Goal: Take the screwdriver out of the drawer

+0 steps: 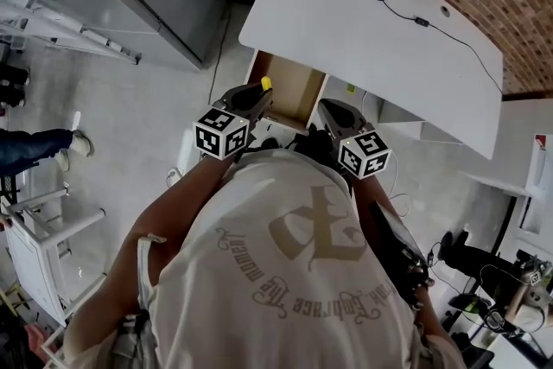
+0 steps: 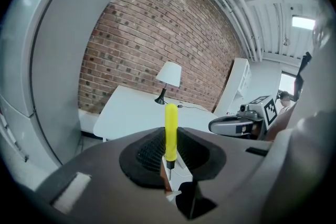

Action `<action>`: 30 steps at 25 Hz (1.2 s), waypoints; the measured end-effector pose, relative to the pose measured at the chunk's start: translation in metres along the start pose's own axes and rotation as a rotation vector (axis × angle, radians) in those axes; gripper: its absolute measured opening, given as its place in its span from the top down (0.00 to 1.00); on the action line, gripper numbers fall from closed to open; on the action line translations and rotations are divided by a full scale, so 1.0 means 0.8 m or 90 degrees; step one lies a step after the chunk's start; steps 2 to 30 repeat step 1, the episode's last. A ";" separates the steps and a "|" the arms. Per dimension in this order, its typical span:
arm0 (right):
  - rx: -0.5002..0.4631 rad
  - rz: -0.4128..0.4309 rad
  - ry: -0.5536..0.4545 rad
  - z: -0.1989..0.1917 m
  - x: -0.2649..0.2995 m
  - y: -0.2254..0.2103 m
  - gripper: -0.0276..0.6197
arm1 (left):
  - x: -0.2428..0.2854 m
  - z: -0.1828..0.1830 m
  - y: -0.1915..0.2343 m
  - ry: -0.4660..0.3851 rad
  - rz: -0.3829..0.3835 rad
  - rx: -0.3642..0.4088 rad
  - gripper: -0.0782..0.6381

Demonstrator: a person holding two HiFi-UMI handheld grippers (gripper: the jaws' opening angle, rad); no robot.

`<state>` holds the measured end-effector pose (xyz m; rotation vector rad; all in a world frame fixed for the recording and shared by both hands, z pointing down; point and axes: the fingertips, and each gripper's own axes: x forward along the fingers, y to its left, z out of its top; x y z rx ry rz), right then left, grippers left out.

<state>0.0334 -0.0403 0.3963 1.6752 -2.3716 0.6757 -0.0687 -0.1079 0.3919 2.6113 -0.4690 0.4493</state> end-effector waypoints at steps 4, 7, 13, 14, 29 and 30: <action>0.001 0.001 0.001 -0.001 0.000 -0.002 0.95 | 0.002 -0.001 -0.001 0.002 0.000 0.000 0.80; 0.001 0.001 0.001 -0.001 0.000 -0.002 0.95 | 0.002 -0.001 -0.001 0.002 0.000 0.000 0.80; 0.001 0.001 0.001 -0.001 0.000 -0.002 0.95 | 0.002 -0.001 -0.001 0.002 0.000 0.000 0.80; 0.001 0.001 0.001 -0.001 0.000 -0.002 0.95 | 0.002 -0.001 -0.001 0.002 0.000 0.000 0.80; 0.001 0.001 0.001 -0.001 0.000 -0.002 0.95 | 0.002 -0.001 -0.001 0.002 0.000 0.000 0.80; 0.001 0.001 0.001 -0.001 0.000 -0.002 0.95 | 0.002 -0.001 -0.001 0.002 0.000 0.000 0.80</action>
